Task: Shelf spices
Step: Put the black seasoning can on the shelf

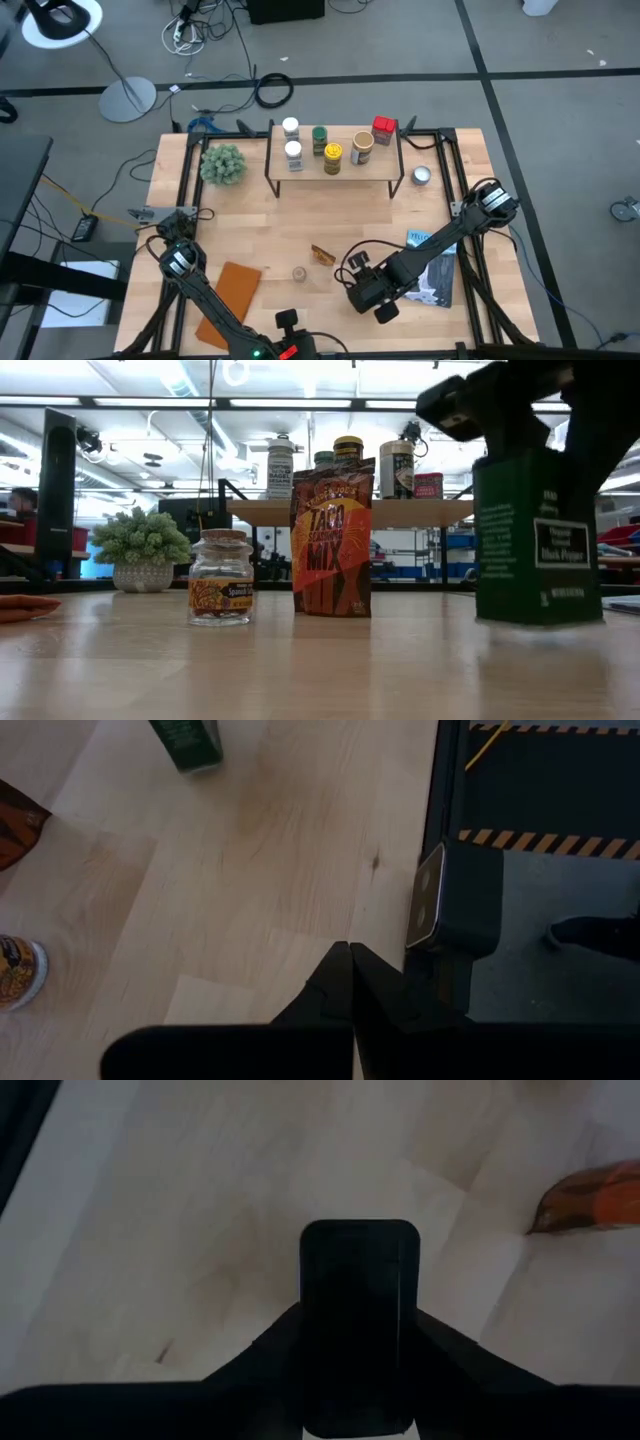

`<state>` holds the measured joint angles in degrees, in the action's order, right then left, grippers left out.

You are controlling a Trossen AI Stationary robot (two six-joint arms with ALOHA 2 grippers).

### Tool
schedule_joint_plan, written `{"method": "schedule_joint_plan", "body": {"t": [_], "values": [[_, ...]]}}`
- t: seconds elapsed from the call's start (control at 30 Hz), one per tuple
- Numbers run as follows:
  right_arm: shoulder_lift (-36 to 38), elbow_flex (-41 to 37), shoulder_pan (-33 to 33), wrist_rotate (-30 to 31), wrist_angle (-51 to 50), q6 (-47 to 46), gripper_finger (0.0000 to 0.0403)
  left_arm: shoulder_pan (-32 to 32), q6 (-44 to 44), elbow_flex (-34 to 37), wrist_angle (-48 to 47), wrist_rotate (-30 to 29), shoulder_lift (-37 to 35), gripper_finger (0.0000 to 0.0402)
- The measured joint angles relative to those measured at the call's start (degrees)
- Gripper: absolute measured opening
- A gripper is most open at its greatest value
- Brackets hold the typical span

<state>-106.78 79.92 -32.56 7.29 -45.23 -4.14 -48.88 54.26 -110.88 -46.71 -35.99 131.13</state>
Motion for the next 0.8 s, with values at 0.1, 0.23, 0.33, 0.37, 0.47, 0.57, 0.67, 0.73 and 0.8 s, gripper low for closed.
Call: {"method": "schedule_joint_plan", "body": {"t": [0.1, 0.23, 0.33, 0.37, 0.47, 0.57, 0.67, 0.73, 0.8], "values": [[0.60, 2.10, 0.00, 0.28, -5.89, 0.77, 0.0125, 0.00, -0.02, -0.01, -0.01, 0.00, 0.00, 0.0000], [4.05, 5.22, 1.00, 2.07, -14.87, 0.94, 0.0125, 0.14, -0.01, -0.01, 0.05, 0.00, 0.00, 0.0000], [8.15, 6.39, 2.85, 3.52, -20.18, 0.83, 0.0125, 0.88, -0.02, -0.01, 0.06, 0.85, 0.00, 0.0000], [9.87, 6.50, 3.71, 3.63, -21.17, 0.70, 0.0125, 1.43, -0.15, -0.01, 0.14, 1.58, 0.00, 0.0000], [16.01, 6.60, 6.74, 3.60, -23.93, -0.51, 0.0125, 3.44, -3.69, -0.01, 0.78, 5.13, 0.00, 0.0000], [21.87, 6.60, 10.97, 3.68, -25.96, -0.75, 0.0125, 5.27, -8.32, -0.01, 1.31, 6.33, 0.00, 0.0000], [27.11, 6.60, 16.54, 3.83, -26.93, -0.75, 0.0125, 7.13, -13.44, -0.01, 2.61, 7.76, 0.00, 0.0000], [29.86, 6.60, 20.96, 3.82, -27.12, -0.38, 0.0125, 8.82, -15.84, -0.01, 2.72, 9.80, 0.00, 0.0000], [31.39, 6.64, 25.81, 4.01, -27.19, 0.96, 0.0125, 10.71, -18.08, -0.01, 2.56, 11.35, 0.00, 0.0000]]}}
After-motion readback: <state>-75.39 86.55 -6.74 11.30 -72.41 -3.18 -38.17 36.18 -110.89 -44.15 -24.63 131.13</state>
